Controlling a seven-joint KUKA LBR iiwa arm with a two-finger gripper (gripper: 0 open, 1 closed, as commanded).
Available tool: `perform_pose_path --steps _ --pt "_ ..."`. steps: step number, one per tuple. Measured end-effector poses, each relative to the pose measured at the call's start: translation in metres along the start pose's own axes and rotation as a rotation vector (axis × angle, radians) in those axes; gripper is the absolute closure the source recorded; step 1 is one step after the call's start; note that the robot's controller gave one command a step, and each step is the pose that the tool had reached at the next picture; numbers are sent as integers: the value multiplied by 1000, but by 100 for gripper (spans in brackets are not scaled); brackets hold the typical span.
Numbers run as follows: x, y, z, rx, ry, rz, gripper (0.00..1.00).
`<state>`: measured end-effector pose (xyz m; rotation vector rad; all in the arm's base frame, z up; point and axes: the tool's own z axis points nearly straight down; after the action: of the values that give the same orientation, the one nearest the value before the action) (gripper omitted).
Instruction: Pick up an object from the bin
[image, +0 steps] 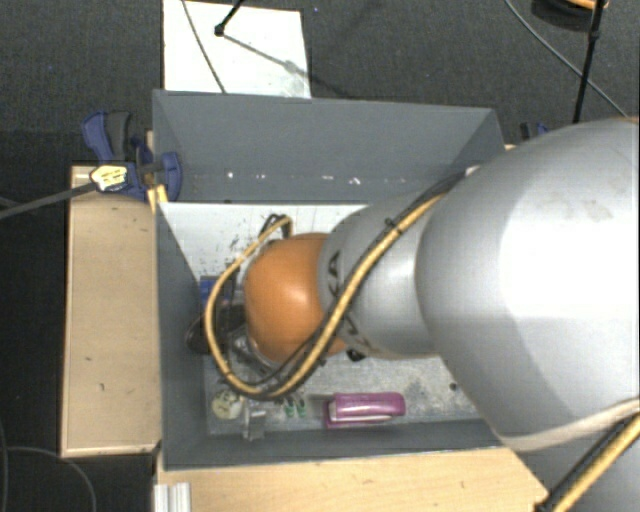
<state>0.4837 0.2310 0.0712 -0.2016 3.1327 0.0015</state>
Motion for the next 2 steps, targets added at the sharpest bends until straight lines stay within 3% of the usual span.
perform_pose_path --steps 1,2 --pt "-1 -1 1 -1 1 8 100" --pt "-5 15 -116 -3 -7 -7 100"
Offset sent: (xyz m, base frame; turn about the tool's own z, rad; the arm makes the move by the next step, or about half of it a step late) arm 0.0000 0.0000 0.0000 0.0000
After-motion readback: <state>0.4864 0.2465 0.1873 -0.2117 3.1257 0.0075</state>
